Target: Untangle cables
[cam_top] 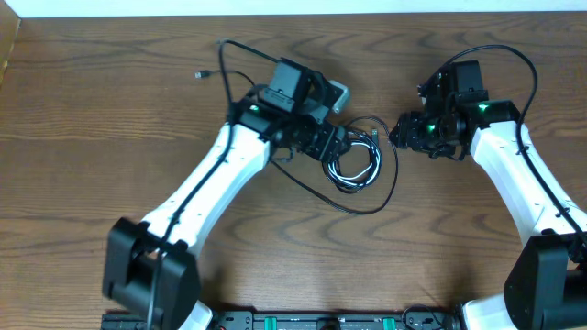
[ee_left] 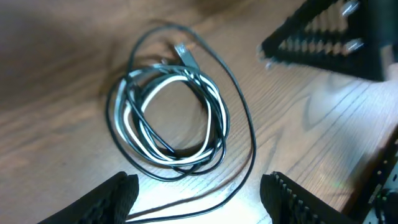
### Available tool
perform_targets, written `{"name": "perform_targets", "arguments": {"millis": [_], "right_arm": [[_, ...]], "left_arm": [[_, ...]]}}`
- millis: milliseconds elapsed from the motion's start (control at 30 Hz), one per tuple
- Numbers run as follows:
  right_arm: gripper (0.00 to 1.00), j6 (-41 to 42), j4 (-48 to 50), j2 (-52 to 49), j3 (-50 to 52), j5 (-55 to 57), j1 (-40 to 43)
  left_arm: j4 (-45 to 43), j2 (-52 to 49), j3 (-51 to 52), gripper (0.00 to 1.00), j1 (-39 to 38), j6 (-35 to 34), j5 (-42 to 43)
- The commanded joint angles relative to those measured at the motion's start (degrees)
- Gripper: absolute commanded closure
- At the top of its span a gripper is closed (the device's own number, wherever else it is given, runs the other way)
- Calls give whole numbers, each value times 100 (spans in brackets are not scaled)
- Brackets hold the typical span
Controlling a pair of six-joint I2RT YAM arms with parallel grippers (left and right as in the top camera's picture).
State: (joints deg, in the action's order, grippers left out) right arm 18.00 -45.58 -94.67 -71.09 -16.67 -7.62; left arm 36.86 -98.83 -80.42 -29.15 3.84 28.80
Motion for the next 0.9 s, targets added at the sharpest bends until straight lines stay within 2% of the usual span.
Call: {"name": "perform_targets", "arguments": {"millis": [0, 233, 467, 867], "right_arm": [[45, -92, 11, -15, -42, -15, 9], [44, -133, -4, -15, -42, 9, 9], [45, -184, -28, -15, -42, 72, 52], [45, -483, -46, -15, -42, -116, 1078]], "left_arm": [[-68, -424, -70, 32, -337, 170, -57], [-603, -1178, -70, 45, -686, 72, -35], [-678, -1749, -70, 46, -732, 39, 361], [-1003, -1982, -70, 57, -767, 35, 529]]}}
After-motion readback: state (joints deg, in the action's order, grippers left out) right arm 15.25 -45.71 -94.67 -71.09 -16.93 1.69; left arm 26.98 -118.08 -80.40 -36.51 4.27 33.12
